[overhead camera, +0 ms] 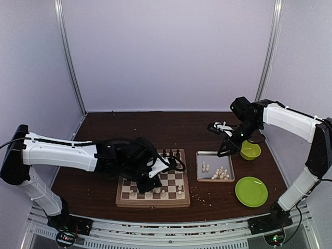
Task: Set up the chess pieces on the board
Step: Place the queen at e1.
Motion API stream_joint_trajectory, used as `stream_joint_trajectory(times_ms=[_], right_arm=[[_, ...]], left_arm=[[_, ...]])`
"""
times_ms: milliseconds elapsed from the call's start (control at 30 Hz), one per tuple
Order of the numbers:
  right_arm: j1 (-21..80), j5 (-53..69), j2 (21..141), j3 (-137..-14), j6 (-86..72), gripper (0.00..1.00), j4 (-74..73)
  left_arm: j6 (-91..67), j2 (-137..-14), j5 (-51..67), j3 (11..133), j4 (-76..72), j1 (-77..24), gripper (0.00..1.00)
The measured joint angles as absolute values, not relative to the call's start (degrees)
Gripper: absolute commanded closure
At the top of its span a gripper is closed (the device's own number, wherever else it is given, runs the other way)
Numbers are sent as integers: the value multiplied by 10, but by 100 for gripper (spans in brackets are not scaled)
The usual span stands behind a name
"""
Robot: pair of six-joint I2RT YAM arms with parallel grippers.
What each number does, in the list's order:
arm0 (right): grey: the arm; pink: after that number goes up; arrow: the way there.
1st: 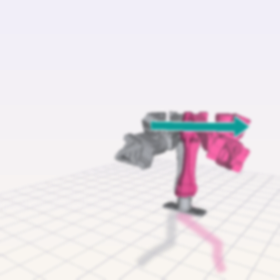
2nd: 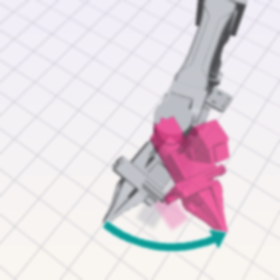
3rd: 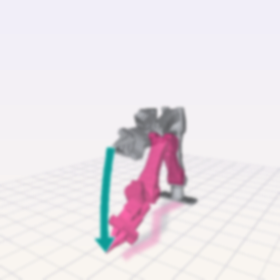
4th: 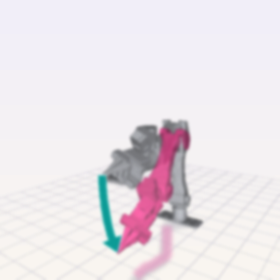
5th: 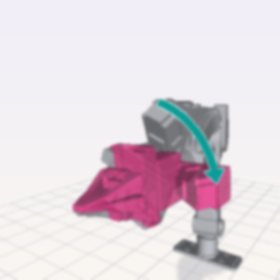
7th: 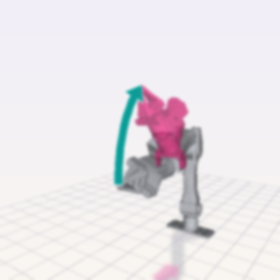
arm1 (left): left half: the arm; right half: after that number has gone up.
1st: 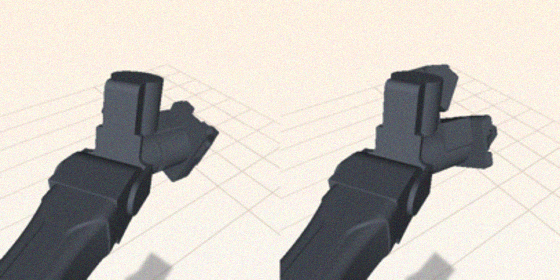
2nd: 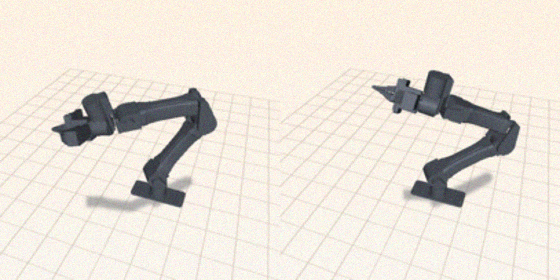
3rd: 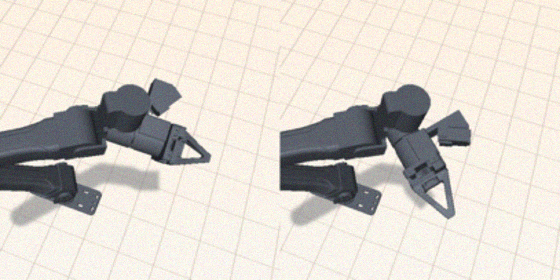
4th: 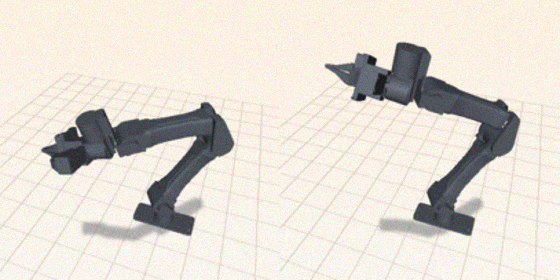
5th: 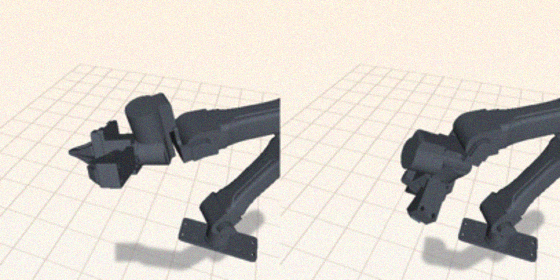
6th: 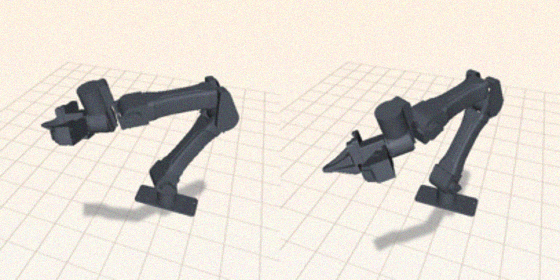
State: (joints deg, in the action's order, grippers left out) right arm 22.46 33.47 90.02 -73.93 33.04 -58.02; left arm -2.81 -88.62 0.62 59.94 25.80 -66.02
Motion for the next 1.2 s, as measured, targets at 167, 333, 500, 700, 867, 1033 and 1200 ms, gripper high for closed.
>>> stream_joint_trajectory(times_ms=[167, 333, 500, 700, 867, 1033, 1200], right_arm=[[225, 334, 903, -739, 331, 68, -580], [225, 333, 908, -739, 331, 68, -580], [225, 332, 912, -739, 331, 68, -580], [225, 332, 913, -739, 331, 68, -580], [225, 332, 913, -739, 331, 68, -581], [225, 332, 913, -739, 331, 68, -581], [225, 332, 914, -739, 331, 68, -581]], left_arm=[[-22, -901, 7, 600, 254, -660, 95], [-18, -904, 7, 600, 254, -660, 95], [-18, -909, 12, 600, 253, -660, 95], [-18, -916, 18, 600, 253, -660, 96], [-18, -916, 22, 599, 253, -660, 96], [-18, -916, 24, 593, 253, -660, 95], [-19, -916, 23, 586, 253, -661, 94]])
